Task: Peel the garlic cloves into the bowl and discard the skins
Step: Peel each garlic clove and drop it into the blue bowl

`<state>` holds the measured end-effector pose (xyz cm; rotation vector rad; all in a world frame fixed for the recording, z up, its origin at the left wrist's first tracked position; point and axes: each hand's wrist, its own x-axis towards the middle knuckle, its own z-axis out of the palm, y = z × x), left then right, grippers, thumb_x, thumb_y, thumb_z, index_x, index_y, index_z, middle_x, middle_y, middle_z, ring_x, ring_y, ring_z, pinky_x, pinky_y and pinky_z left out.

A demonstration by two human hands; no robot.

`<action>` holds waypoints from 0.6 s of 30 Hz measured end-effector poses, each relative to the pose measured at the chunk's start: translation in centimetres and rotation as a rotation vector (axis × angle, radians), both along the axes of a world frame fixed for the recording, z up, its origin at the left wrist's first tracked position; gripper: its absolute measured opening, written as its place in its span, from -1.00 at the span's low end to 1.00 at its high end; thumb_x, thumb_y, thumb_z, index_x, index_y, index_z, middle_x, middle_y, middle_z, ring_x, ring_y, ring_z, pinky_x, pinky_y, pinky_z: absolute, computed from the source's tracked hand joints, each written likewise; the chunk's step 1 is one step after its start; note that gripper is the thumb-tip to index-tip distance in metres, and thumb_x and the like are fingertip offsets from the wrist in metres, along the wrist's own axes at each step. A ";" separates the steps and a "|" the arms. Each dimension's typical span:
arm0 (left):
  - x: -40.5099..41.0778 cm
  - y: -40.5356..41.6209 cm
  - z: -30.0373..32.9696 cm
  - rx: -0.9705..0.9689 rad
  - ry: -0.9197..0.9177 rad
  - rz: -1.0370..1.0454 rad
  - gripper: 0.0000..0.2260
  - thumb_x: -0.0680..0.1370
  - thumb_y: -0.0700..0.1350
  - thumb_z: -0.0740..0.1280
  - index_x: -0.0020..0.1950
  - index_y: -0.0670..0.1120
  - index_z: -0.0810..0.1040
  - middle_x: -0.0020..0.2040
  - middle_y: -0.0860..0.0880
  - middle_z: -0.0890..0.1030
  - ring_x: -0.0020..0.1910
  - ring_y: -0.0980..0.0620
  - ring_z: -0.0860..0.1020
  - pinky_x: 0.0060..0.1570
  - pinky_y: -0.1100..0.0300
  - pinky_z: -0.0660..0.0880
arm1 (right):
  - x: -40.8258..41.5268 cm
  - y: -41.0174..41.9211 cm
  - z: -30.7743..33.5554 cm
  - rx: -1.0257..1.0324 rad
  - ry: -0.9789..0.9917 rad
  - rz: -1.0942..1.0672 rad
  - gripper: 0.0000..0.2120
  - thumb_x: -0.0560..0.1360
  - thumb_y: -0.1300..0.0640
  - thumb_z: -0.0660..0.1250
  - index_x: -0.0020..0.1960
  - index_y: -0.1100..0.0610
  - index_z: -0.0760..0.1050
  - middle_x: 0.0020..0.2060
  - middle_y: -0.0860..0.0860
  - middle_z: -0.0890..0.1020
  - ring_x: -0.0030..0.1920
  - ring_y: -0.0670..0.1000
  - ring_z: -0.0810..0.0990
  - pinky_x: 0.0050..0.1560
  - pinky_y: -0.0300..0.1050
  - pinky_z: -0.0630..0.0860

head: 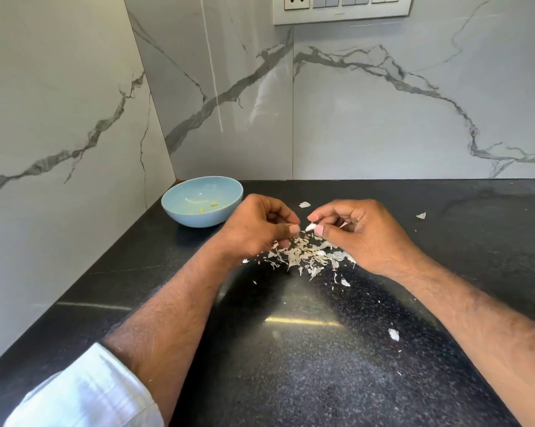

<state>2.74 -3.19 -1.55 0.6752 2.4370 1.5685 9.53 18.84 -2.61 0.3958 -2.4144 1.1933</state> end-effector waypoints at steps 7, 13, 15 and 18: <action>-0.7 -4.6 1.0 -0.072 0.189 0.201 -0.85 0.57 -0.05 0.56 -0.05 -0.10 0.70 -0.20 -0.04 0.76 -0.37 0.04 0.62 -0.23 0.18 0.62 | 1.8 -5.0 -0.8 0.322 -0.076 0.147 -0.88 0.52 0.04 0.56 0.05 -0.10 0.76 -0.21 -0.27 0.69 -0.20 -0.23 0.66 -0.19 -0.28 0.60; -1.0 -4.5 0.8 -0.045 0.166 0.190 -0.82 0.57 0.00 0.56 -0.06 -0.10 0.69 -0.20 -0.04 0.76 -0.36 0.02 0.62 -0.05 -0.01 0.68 | 1.8 -5.8 0.4 0.424 -0.040 0.098 -0.87 0.53 0.09 0.55 0.04 -0.10 0.75 -0.17 -0.24 0.72 -0.21 -0.21 0.68 -0.12 -0.14 0.68; -1.2 -4.4 0.7 -0.037 0.171 0.182 -0.81 0.57 0.00 0.56 -0.07 -0.11 0.69 -0.20 -0.07 0.76 -0.38 0.02 0.62 -0.09 0.00 0.68 | 1.8 -6.2 1.0 0.373 0.049 0.104 -0.89 0.52 0.17 0.54 -0.05 -0.04 0.77 -0.18 -0.26 0.69 -0.17 -0.26 0.66 -0.10 -0.28 0.62; -1.2 -4.3 0.8 -0.036 0.181 0.178 -0.80 0.57 0.01 0.56 -0.05 -0.12 0.69 -0.20 -0.06 0.76 -0.38 0.05 0.63 -0.17 0.08 0.67 | 2.1 -6.9 -0.2 0.458 -0.026 0.138 -0.74 0.52 0.30 0.48 -0.21 -0.04 0.64 -0.19 -0.22 0.62 -0.14 -0.24 0.61 -0.10 -0.23 0.64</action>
